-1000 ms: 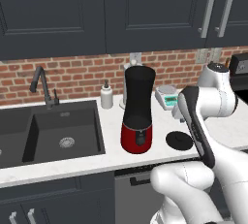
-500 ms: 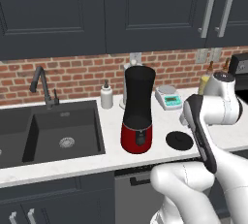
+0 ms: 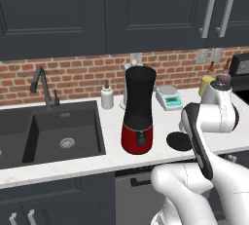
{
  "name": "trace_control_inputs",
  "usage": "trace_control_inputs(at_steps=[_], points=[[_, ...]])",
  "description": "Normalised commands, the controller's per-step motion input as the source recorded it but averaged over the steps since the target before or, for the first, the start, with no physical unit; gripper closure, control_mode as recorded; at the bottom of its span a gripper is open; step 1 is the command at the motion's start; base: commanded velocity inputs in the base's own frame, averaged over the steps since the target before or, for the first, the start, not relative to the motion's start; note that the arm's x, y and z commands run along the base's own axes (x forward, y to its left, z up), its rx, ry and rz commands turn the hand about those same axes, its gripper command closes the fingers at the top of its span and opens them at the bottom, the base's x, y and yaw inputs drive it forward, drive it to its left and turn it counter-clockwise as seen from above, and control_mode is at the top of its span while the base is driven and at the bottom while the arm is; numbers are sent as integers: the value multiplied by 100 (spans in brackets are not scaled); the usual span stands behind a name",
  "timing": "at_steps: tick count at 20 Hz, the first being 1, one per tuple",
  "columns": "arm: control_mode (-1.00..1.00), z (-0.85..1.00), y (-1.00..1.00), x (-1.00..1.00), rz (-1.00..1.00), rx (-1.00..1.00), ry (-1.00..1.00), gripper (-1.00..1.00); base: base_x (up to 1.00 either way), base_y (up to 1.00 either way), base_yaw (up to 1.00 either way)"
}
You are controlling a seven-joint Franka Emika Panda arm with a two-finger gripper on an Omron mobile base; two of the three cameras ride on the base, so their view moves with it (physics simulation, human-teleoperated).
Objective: Close the lid blender by securely placing the lid on top.
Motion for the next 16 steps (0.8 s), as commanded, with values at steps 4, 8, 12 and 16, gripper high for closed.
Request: trace_control_inputs(at_steps=[4, 8, 12, 16], points=[[-100, -21, 0, 9, 0, 0, 1, -100, 0, 0, 0], [-100, -24, 0, 21, 0, 0, 1, -100, 0, 0, 0], [-100, -22, 0, 28, 1, 0, 1, -100, 0, 0, 0], [-100, -16, 0, 25, 3, 0, 0, -100, 0, 0, 0]])
